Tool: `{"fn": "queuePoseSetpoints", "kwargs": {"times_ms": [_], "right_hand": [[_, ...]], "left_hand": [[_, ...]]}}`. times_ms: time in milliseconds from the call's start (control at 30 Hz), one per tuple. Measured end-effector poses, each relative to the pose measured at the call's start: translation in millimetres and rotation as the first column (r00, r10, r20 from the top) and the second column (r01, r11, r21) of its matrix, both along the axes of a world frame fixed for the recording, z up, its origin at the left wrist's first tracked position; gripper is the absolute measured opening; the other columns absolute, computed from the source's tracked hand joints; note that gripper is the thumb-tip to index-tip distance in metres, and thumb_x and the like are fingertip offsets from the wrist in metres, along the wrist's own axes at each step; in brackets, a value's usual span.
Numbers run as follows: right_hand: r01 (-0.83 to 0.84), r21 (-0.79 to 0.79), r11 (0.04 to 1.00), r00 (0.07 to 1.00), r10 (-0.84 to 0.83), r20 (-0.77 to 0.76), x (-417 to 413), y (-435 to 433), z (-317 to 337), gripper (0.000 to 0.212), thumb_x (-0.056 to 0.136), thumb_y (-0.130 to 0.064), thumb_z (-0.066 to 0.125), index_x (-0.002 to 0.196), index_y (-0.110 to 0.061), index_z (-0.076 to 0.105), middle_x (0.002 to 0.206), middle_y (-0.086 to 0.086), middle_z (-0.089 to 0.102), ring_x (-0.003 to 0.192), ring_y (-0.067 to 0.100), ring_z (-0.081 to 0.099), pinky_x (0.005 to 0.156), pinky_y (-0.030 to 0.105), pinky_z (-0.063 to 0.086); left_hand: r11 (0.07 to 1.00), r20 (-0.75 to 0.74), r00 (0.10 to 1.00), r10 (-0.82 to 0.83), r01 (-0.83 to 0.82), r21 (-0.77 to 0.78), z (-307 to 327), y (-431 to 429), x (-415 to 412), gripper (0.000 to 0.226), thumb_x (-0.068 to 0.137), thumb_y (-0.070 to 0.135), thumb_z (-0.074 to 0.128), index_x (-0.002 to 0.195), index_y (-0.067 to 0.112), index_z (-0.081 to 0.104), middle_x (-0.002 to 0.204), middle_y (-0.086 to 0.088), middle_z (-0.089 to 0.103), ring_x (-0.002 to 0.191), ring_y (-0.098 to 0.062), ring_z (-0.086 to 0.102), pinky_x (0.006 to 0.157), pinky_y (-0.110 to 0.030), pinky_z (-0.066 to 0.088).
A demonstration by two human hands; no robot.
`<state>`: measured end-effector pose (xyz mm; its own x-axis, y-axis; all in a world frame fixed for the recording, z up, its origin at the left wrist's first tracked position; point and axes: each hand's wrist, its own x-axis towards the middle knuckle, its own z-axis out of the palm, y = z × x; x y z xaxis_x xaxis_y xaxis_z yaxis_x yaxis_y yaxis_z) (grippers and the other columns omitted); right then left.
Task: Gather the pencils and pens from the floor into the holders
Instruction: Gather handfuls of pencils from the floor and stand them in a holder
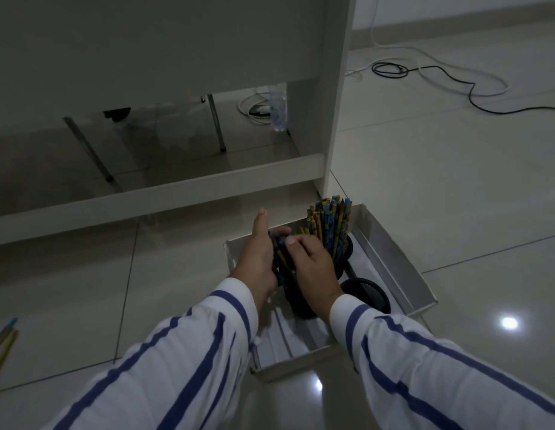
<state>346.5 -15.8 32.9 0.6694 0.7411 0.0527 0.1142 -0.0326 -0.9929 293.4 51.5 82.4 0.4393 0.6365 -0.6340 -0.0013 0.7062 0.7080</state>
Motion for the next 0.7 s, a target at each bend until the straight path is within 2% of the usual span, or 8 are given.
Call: {"fn": "queuePoseSetpoints", "kwargs": {"times_ms": [100,167,233,300,367,500,633,700], "right_hand": [[-0.013,0.018,1.000,0.989,0.010,0.146,-4,0,3,0.011,0.085,-0.043,0.049,0.087,-0.034,0.056,0.094,-0.004,0.053,0.092,0.008,0.054,0.082,0.011,0.042],[-0.031,-0.023,0.999,0.965,0.036,0.262,-5,0,-1,0.019,0.087,-0.029,0.050,0.099,-0.020,0.060,0.100,-0.002,0.052,0.093,0.006,0.050,0.082,0.000,0.035],[-0.030,-0.059,0.998,0.953,0.047,0.299,-5,0,-5,0.018,0.089,-0.016,0.050,0.102,-0.011,0.062,0.104,0.001,0.052,0.096,0.008,0.050,0.083,-0.003,0.033],[-0.007,-0.071,0.997,0.955,0.028,0.297,-4,0,-6,0.016,0.090,-0.014,0.049,0.096,-0.008,0.063,0.101,0.003,0.052,0.094,0.011,0.050,0.080,-0.001,0.033],[0.048,-0.075,0.996,0.928,-0.017,0.372,-1,1,-4,0.025,0.087,-0.027,0.047,0.092,-0.008,0.062,0.100,0.004,0.052,0.094,0.013,0.048,0.080,0.008,0.032],[0.135,-0.050,0.990,0.885,-0.098,0.455,6,-3,-3,0.044,0.082,-0.043,0.042,0.103,-0.008,0.060,0.112,0.004,0.050,0.105,0.012,0.041,0.092,0.021,0.029],[0.060,-0.075,0.995,0.951,-0.034,0.307,5,-5,-4,0.044,0.087,-0.035,0.046,0.120,-0.008,0.053,0.113,-0.002,0.045,0.109,0.013,0.046,0.097,0.026,0.037],[0.047,-0.091,0.995,0.952,-0.017,0.307,2,-5,-5,0.044,0.087,-0.032,0.043,0.123,-0.008,0.053,0.113,0.001,0.047,0.109,0.016,0.048,0.096,0.027,0.038]], "left_hand": [[1.000,0.006,1.000,0.008,-0.007,-0.026,-4,-5,-3,0.034,0.092,0.043,0.050,0.091,0.013,0.066,0.088,-0.012,0.068,0.083,-0.025,0.063,0.076,-0.035,0.051],[0.999,0.040,0.999,0.015,-0.014,-0.038,-14,-10,-5,0.027,0.096,0.030,0.048,0.104,0.011,0.065,0.102,-0.015,0.067,0.092,-0.025,0.063,0.086,-0.037,0.050],[0.997,0.078,0.995,0.058,-0.053,-0.062,-18,-16,-8,0.023,0.097,0.025,0.046,0.099,0.010,0.064,0.095,-0.013,0.066,0.087,-0.022,0.062,0.084,-0.032,0.050],[0.991,0.107,0.991,0.082,-0.070,-0.110,-19,-21,-8,0.027,0.097,0.032,0.048,0.094,0.011,0.064,0.088,-0.011,0.066,0.083,-0.022,0.062,0.079,-0.032,0.050],[0.985,0.122,0.989,0.086,-0.066,-0.159,-15,-24,-9,0.037,0.094,0.044,0.049,0.093,0.011,0.065,0.090,-0.012,0.067,0.084,-0.025,0.063,0.077,-0.034,0.050],[0.974,0.130,0.985,0.110,-0.081,-0.211,-15,-23,-10,0.054,0.090,0.061,0.042,0.099,0.011,0.064,0.096,-0.015,0.067,0.088,-0.028,0.062,0.071,-0.037,0.050],[0.982,0.067,0.993,0.099,-0.087,-0.170,-17,-26,-7,0.045,0.095,0.051,0.040,0.100,0.012,0.063,0.099,-0.014,0.067,0.089,-0.028,0.063,0.075,-0.037,0.050],[0.990,0.022,0.997,0.078,-0.075,-0.116,-20,-31,-4,0.042,0.096,0.046,0.043,0.104,0.011,0.064,0.105,-0.015,0.068,0.094,-0.028,0.064,0.075,-0.035,0.051]]}}
